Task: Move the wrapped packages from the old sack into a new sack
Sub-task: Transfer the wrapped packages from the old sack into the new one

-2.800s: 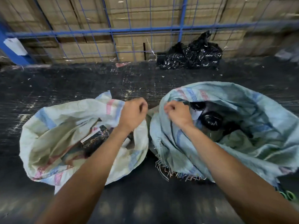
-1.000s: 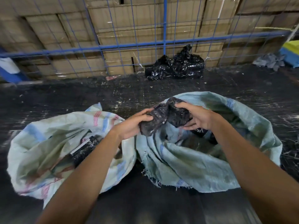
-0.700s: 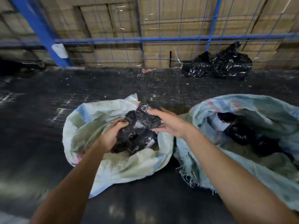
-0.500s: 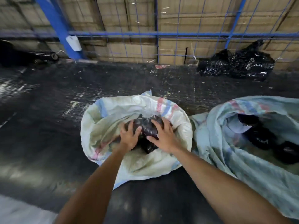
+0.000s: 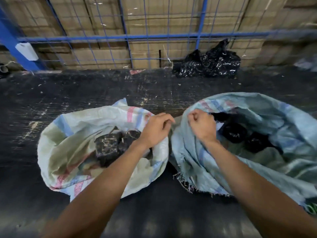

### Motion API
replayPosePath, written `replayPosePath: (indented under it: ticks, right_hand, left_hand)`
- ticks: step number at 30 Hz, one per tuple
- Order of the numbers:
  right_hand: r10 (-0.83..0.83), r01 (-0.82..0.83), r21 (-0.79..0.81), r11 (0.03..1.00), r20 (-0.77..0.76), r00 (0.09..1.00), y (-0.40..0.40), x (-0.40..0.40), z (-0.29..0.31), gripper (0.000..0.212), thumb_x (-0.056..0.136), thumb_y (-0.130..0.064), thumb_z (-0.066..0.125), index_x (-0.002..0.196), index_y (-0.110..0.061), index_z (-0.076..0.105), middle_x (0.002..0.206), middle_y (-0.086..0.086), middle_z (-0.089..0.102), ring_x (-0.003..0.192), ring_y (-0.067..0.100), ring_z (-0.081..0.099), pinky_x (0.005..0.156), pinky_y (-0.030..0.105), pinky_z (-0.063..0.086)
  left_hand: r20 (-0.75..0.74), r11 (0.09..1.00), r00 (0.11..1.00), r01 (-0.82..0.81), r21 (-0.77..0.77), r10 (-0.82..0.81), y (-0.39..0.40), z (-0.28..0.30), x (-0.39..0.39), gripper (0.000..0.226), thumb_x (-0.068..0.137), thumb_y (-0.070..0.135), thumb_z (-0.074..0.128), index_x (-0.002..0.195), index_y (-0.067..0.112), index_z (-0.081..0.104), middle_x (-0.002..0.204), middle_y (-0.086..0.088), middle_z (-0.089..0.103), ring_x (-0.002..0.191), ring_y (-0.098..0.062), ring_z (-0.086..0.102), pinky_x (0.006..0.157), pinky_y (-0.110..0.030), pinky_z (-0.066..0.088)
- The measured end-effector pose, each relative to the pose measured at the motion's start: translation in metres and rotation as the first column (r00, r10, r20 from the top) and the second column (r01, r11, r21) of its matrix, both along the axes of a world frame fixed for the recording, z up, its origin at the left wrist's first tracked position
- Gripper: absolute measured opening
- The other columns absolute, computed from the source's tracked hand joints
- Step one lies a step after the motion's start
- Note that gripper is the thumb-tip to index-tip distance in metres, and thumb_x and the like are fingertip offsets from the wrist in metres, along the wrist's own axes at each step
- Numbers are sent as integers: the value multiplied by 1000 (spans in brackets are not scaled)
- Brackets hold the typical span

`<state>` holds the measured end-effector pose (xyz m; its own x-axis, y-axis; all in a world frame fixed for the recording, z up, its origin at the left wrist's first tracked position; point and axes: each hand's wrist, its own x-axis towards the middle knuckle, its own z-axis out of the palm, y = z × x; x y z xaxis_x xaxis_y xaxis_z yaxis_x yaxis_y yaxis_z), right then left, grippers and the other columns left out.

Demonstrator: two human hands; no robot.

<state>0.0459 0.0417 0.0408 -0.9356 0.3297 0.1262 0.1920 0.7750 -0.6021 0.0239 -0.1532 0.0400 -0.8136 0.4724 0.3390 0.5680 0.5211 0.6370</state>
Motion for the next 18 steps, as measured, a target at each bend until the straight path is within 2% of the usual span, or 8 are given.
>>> replayPosePath:
  ticks: [2, 4, 8, 10, 12, 14, 16, 18]
  right_hand:
    - [-165, 170, -21, 985, 149, 975, 61, 13, -16, 26, 89, -36, 50, 87, -20, 70, 94, 20, 71, 95, 40, 65, 78, 39, 51]
    - [-229, 239, 5, 971, 297, 927, 111, 25, -39, 27, 89, -33, 55, 100, -17, 73, 110, 22, 69, 107, 40, 63, 88, 39, 51]
    - [-180, 178, 51, 983, 488, 854, 206, 37, -80, 44, 88, -33, 61, 120, -3, 64, 122, 26, 63, 115, 40, 57, 98, 38, 44]
    - [-159, 149, 59, 987, 485, 860, 239, 35, -93, 53, 85, -39, 54, 125, -5, 61, 128, 24, 59, 120, 39, 52, 103, 38, 38]
    - [-184, 149, 111, 983, 465, 866, 261, 31, -104, 55, 83, -42, 55, 132, -17, 55, 137, 17, 48, 126, 38, 46, 108, 43, 38]
    - [-259, 200, 180, 963, 422, 869, 282, 27, -113, 52, 88, -39, 56, 135, -20, 46, 142, 16, 35, 129, 40, 41, 109, 49, 38]
    - [-259, 175, 231, 957, 411, 874, 293, 26, -114, 61, 89, -38, 60, 141, -17, 36, 148, 19, 26, 136, 41, 33, 111, 51, 34]
    - [-204, 98, 243, 965, 463, 862, 309, 24, -117, 79, 86, -43, 66, 149, -17, 27, 155, 20, 20, 142, 39, 25, 115, 46, 29]
  left_hand:
    - [139, 985, 975, 175, -10, -172, 61, -2, -2, 21, 95, 7, 55, 98, 17, 74, 87, 9, 66, 74, -6, 63, 71, -26, 47]
    - [284, 959, 926, 277, -63, -249, 110, -14, -8, 20, 96, 13, 56, 100, 22, 74, 91, 4, 73, 81, -16, 68, 76, -31, 53]
    - [382, 946, 912, 246, -209, -153, 204, -44, -37, 27, 95, 10, 57, 117, 13, 72, 117, -6, 71, 104, -20, 66, 85, -16, 44]
    - [402, 919, 911, 232, -319, -90, 240, -55, -52, 42, 94, 13, 57, 136, 14, 58, 127, -12, 66, 116, -29, 62, 91, -23, 43]
    - [430, 859, 902, 255, -444, -46, 263, -66, -65, 63, 94, 19, 58, 152, 21, 34, 141, -16, 53, 128, -34, 52, 99, -30, 41]
    - [385, 790, 923, 234, -566, 3, 283, -81, -73, 77, 92, 26, 59, 157, 26, 18, 154, -14, 37, 140, -36, 38, 109, -36, 33]
    - [359, 731, 932, 217, -648, 41, 293, -95, -72, 84, 91, 33, 59, 158, 27, 9, 162, -12, 23, 148, -34, 23, 118, -43, 24]
    - [330, 701, 941, 187, -688, 72, 305, -107, -62, 84, 91, 33, 60, 157, 25, 8, 160, -14, 28, 146, -33, 27, 115, -49, 25]
